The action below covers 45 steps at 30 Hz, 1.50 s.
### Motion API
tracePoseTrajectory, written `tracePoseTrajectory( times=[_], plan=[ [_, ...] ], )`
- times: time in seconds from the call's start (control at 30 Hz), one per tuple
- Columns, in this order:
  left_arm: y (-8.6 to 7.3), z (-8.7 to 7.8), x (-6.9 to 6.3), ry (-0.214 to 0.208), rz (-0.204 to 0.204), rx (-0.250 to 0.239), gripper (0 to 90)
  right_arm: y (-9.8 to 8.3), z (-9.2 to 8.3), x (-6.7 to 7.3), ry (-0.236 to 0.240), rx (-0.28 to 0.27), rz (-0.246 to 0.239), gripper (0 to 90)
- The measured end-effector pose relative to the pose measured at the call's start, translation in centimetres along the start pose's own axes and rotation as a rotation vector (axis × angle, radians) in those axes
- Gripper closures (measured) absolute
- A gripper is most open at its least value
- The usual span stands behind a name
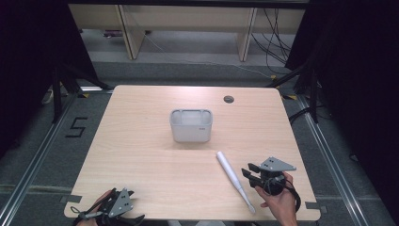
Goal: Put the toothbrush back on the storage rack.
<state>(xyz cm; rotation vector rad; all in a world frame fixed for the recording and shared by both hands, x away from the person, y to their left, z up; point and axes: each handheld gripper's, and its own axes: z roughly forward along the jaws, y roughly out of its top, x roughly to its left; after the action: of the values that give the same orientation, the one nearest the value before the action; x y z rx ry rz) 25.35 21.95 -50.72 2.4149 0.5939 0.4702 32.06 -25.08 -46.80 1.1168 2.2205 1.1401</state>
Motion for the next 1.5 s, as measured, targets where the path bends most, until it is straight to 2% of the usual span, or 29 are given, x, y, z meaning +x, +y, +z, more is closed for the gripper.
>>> tracePoseTrajectory(
  times=[0.03, 0.07, 0.1, 0.17, 0.2, 0.23, 0.3, 0.37, 0.4, 0.43, 0.47, 0.57, 0.63, 0.7, 0.77, 0.8, 0.83, 0.87, 0.93, 0.97, 1.03, 1.07, 1.17, 1.2, 1.27, 1.3, 1.33, 1.37, 1.5],
  plan=[
    [0.0, 0.0, 0.0, 0.001, 0.002, 0.000, 15.9, 0.0, 0.0, 0.3, 0.020, 0.019, 0.017, 68.7],
    [0.0, 0.0, 0.0, 0.002, 0.002, -0.001, 15.9, 0.1, 0.0, 0.5, 0.026, 0.021, 0.012, 70.8],
    [0.0, 0.0, -0.1, -0.010, -0.011, 0.002, 15.9, 0.0, 0.0, 1.0, 0.032, 0.033, 0.040, 73.2],
    [0.0, 0.0, -0.1, 0.000, -0.003, -0.001, 15.9, 0.1, 0.3, 1.2, 0.056, 0.025, -0.006, 77.5],
    [0.0, 0.0, -0.1, -0.005, -0.010, 0.006, 15.9, 0.2, 0.2, 1.3, 0.060, 0.026, -0.009, 79.2],
    [0.0, 0.0, 0.0, 0.000, 0.001, 0.000, 15.9, 0.2, 0.4, 1.5, 0.077, 0.026, -0.003, 80.4],
    [0.0, 0.0, -0.1, -0.006, -0.008, 0.003, 15.9, 0.2, 0.6, 1.8, 0.096, 0.031, -0.047, 83.3],
    [0.0, 0.0, 0.0, 0.000, -0.001, 0.001, 15.9, 0.1, 1.0, 2.3, 0.121, 0.043, -0.065, 85.6],
    [0.0, 0.0, 0.0, -0.005, -0.009, 0.006, 15.9, 0.1, 1.1, 2.6, 0.136, 0.064, -0.070, 86.6],
    [0.0, 0.0, 0.0, 0.001, 0.002, -0.001, 15.9, 0.0, 1.3, 2.9, 0.148, 0.077, -0.077, 87.1],
    [0.0, 0.0, -0.1, -0.006, -0.011, 0.002, 15.9, 0.0, 1.3, 3.1, 0.152, 0.090, -0.082, 87.5],
    [-0.1, 0.0, -0.1, -0.005, -0.011, 0.004, 15.9, -0.3, 1.7, 3.5, 0.167, 0.122, -0.124, 88.2],
    [0.0, 0.0, 0.0, 0.002, 0.001, -0.001, 15.9, -0.4, 1.9, 3.7, 0.179, 0.149, -0.128, 88.1],
    [-0.1, 0.0, -0.2, -0.010, -0.022, 0.002, 15.9, -0.6, 2.0, 3.8, 0.181, 0.164, -0.133, 88.1],
    [-0.1, 0.0, -0.1, -0.006, -0.010, 0.004, 15.9, -0.8, 2.1, 3.8, 0.180, 0.176, -0.140, 88.1],
    [0.0, 0.0, 0.0, 0.001, -0.004, -0.002, 15.9, -0.9, 2.0, 4.0, 0.180, 0.198, -0.123, 88.2],
    [0.0, 0.0, 0.0, 0.002, 0.000, -0.001, 15.9, -1.1, 2.2, 4.0, 0.174, 0.185, -0.141, 88.1],
    [0.0, 0.0, -0.1, -0.007, -0.020, 0.001, 15.8, -1.2, 2.2, 4.0, 0.171, 0.195, -0.138, 88.1],
    [-0.1, 0.0, -0.1, -0.006, -0.010, 0.003, 15.9, -1.3, 2.1, 4.1, 0.176, 0.215, -0.137, 88.2],
    [-0.1, 0.0, -0.1, -0.005, -0.013, 0.002, 15.9, -1.5, 2.1, 4.2, 0.182, 0.206, -0.143, 88.1],
    [0.0, 0.0, 0.0, 0.001, -0.002, -0.002, 15.9, -1.6, 2.0, 4.2, 0.175, 0.228, -0.152, 88.1],
    [0.0, 0.0, -0.1, -0.006, -0.013, 0.001, 15.9, -1.6, 2.0, 4.2, 0.173, 0.235, -0.150, 88.1],
    [-0.1, 0.0, 0.0, -0.006, -0.011, 0.003, 15.9, -1.8, 1.8, 4.1, 0.170, 0.243, -0.144, 88.1],
    [-0.1, 0.0, 0.0, -0.004, -0.013, 0.002, 15.9, -2.0, 1.9, 4.0, 0.163, 0.232, -0.157, 88.1],
    [0.0, 0.0, 0.0, -0.002, -0.007, 0.005, 15.9, -2.0, 1.8, 3.8, 0.156, 0.250, -0.164, 88.1],
    [-0.1, 0.0, -0.1, -0.003, -0.004, 0.006, 15.9, -2.1, 1.7, 3.8, 0.150, 0.248, -0.151, 88.1],
    [-0.1, 0.0, -0.1, -0.007, -0.007, 0.005, 15.9, -2.1, 1.7, 3.6, 0.159, 0.247, -0.169, 88.1],
    [-0.1, 0.0, -0.1, -0.006, -0.019, 0.002, 15.9, -2.3, 1.7, 3.5, 0.153, 0.240, -0.167, 88.1],
    [-0.1, -0.1, -0.1, -0.003, -0.003, 0.007, 15.9, -2.5, 1.4, 3.2, 0.126, 0.277, -0.143, 88.1]
  ],
)
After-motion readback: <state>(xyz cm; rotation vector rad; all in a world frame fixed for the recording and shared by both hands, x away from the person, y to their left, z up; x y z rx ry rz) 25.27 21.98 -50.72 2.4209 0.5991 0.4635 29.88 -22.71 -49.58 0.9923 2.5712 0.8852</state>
